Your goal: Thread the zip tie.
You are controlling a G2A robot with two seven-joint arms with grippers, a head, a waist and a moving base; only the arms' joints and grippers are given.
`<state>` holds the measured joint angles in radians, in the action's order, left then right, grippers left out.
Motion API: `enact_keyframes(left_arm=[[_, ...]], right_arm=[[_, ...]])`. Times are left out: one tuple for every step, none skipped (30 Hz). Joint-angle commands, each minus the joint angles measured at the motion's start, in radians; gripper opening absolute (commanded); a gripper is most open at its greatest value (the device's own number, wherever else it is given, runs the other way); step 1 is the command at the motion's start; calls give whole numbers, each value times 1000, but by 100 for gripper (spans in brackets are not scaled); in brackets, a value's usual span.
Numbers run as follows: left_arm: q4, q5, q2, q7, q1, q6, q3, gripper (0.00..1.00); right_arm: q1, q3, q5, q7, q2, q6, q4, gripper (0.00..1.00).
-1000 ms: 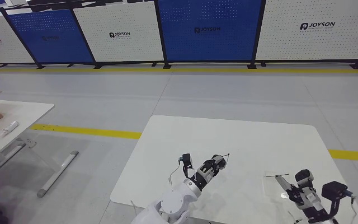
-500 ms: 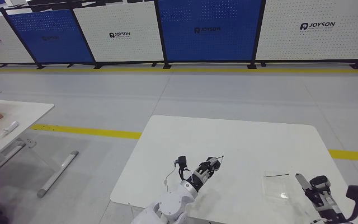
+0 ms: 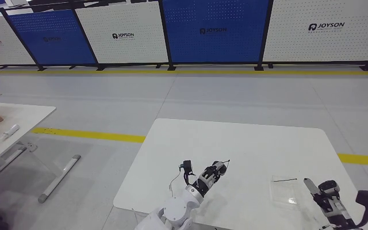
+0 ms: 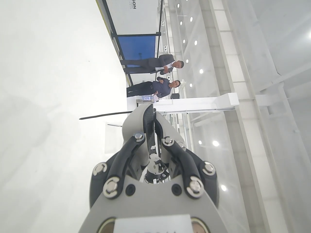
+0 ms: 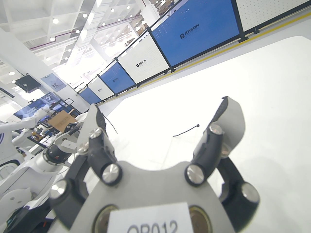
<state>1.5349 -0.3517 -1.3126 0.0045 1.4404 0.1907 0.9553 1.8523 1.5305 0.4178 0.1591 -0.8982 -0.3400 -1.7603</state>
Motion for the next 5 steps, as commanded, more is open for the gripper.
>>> enact_keyframes(left_arm=[[0, 0, 0, 0, 0, 0, 0, 0], [0, 0, 0, 0, 0, 0, 0, 0], [0, 0, 0, 0, 0, 0, 0, 0], [0, 0, 0, 0, 0, 0, 0, 0], [0, 0, 0, 0, 0, 0, 0, 0]], right_arm=[[0, 0, 0, 0, 0, 0, 0, 100], [0, 0, 0, 0, 0, 0, 0, 100], [0, 0, 0, 0, 0, 0, 0, 100], [0, 0, 0, 0, 0, 0, 0, 100], [0, 0, 0, 0, 0, 0, 0, 100]])
